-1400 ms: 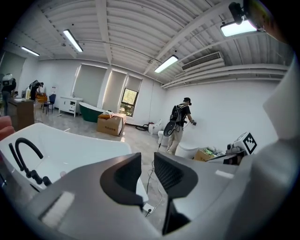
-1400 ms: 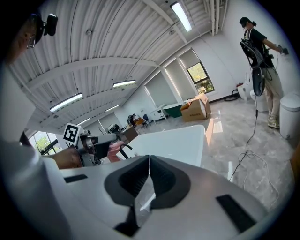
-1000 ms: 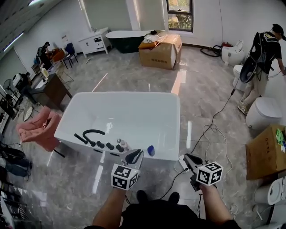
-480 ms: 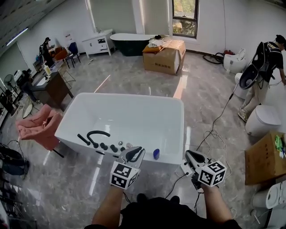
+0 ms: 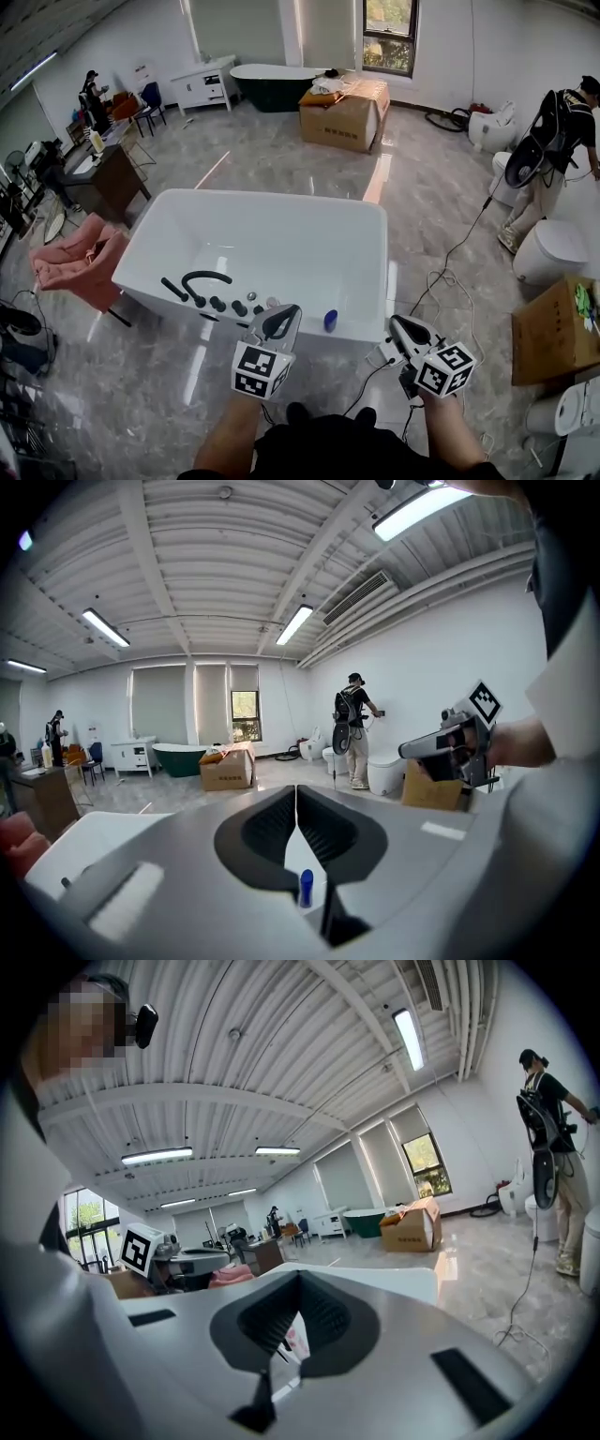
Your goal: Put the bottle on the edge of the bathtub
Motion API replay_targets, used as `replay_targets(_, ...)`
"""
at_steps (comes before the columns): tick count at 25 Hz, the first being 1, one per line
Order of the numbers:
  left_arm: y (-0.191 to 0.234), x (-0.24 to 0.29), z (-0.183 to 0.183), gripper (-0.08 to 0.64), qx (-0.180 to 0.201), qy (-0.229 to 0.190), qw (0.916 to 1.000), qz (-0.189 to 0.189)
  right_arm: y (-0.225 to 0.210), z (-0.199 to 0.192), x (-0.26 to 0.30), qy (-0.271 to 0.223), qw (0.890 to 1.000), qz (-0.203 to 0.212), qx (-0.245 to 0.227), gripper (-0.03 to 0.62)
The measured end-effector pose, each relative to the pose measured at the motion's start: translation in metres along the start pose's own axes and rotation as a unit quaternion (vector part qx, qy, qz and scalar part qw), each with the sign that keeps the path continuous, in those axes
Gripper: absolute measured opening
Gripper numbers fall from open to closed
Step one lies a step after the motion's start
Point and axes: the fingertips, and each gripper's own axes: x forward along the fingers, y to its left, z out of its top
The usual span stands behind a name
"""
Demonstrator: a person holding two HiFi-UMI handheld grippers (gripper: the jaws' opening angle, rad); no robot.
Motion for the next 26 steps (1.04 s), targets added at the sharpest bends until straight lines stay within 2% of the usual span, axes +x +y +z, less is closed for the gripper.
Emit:
replay_targets(8,0.005,0.003,-0.006,0.016,-0.045,-0.003,0.999,-0.001,0.001,-0.002,0.003,0.005,1.0,0.004,-0.002,0.011)
replay_targets(26,0.009,-0.002,-0.002,0.015,-0.076,-0.003,0.997,0.016,0.001,0.003,0.001,0.005,1.0,0.015,0.008,0.011)
